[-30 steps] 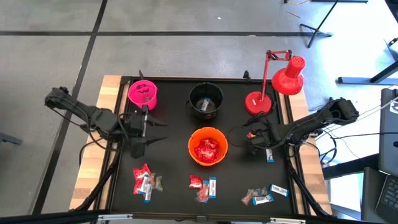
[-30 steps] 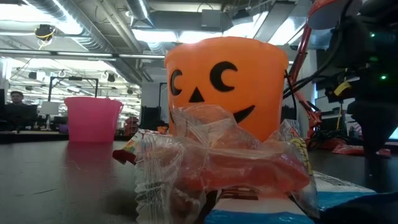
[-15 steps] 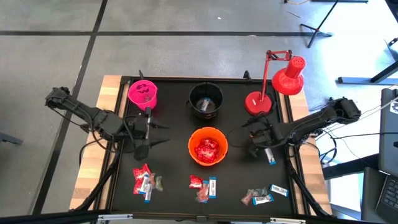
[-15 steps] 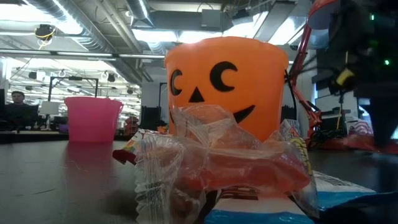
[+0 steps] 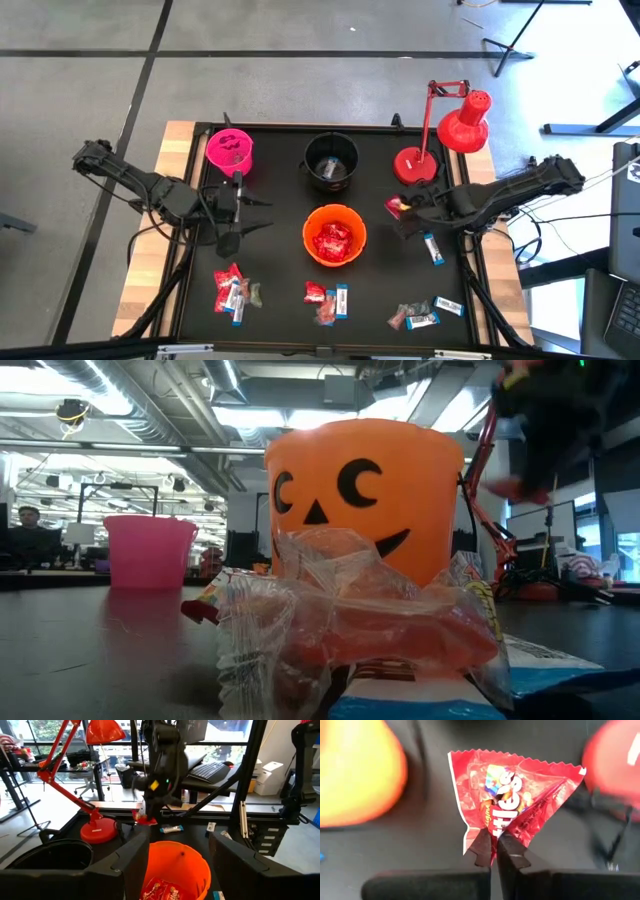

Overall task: Sort candy
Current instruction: Put the red candy into the orange bucket, then put the white chocolate into the black bucket

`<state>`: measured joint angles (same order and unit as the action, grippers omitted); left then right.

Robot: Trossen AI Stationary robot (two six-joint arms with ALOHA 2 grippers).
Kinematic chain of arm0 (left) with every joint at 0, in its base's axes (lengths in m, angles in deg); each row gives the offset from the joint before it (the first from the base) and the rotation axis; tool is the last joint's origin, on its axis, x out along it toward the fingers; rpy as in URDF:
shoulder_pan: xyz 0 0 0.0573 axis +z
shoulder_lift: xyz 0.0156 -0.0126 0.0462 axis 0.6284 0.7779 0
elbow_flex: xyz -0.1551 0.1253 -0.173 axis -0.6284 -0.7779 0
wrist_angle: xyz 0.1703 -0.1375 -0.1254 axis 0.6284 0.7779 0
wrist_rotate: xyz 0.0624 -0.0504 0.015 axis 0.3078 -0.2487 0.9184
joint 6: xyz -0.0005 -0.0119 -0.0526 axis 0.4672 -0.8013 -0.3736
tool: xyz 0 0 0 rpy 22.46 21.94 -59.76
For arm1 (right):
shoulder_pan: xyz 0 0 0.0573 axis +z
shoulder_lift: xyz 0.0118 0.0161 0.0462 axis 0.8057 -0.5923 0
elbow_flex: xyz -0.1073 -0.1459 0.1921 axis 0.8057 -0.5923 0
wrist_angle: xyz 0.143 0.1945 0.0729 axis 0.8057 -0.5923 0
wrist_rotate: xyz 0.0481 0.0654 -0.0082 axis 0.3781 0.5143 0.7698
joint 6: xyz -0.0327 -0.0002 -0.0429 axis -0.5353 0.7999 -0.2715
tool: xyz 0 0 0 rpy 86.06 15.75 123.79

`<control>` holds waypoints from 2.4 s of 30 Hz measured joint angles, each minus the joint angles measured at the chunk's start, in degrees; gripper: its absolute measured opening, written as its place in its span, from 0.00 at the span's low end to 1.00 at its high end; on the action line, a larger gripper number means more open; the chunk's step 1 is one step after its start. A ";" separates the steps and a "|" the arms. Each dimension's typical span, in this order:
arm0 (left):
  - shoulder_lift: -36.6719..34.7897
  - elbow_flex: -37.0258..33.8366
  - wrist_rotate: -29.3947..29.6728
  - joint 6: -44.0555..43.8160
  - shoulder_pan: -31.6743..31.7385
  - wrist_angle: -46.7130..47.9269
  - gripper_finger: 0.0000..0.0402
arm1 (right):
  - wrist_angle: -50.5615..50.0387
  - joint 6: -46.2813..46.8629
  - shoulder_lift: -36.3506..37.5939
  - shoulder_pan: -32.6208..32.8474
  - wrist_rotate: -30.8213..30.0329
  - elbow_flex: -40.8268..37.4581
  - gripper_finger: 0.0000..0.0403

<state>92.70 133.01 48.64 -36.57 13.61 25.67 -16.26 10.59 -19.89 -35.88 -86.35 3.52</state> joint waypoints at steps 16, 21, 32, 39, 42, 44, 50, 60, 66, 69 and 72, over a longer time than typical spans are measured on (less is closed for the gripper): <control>0.00 -0.02 0.09 -0.02 0.00 0.06 0.49 | 36.37 -22.60 -3.90 7.22 -3.61 4.29 0.03; 0.00 0.00 0.09 -0.02 0.00 0.11 0.49 | 36.95 -23.95 -6.33 5.57 -1.42 4.29 0.04; 0.00 0.00 0.10 -0.04 0.01 0.15 0.49 | 39.59 -25.31 -6.84 5.42 -4.53 4.31 0.16; 0.00 0.00 -0.22 -1.35 0.02 0.17 0.49 | 40.89 -26.15 -6.84 5.42 -3.58 4.31 0.39; 0.00 0.00 -0.24 -1.36 0.00 0.17 0.49 | 38.35 -27.21 -6.84 5.42 0.24 5.65 0.46; 0.00 0.00 -0.24 -1.36 0.02 0.17 0.49 | 32.69 -26.77 -6.84 5.49 2.07 8.12 0.49; 0.00 0.00 -0.32 -3.63 0.01 0.17 0.49 | 12.66 -14.52 -6.78 9.99 0.97 11.70 0.51; 0.00 0.00 -0.33 -5.88 0.00 0.17 0.49 | -17.72 24.28 -6.78 18.76 12.80 5.70 0.51; 0.00 0.00 -0.33 -5.88 0.00 0.17 0.49 | -10.67 27.52 -6.82 20.15 17.30 -2.18 0.51; 0.00 0.00 -0.33 -5.88 0.00 0.17 0.49 | -7.90 28.48 -6.82 20.04 17.41 -5.76 0.51; 0.00 0.00 -0.33 -5.88 0.00 0.22 0.49 | -5.80 29.85 -6.82 20.04 18.61 -8.91 0.51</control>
<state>92.70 133.01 48.31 -42.45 13.61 25.89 -22.05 40.44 -26.70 -15.83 -67.74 -5.39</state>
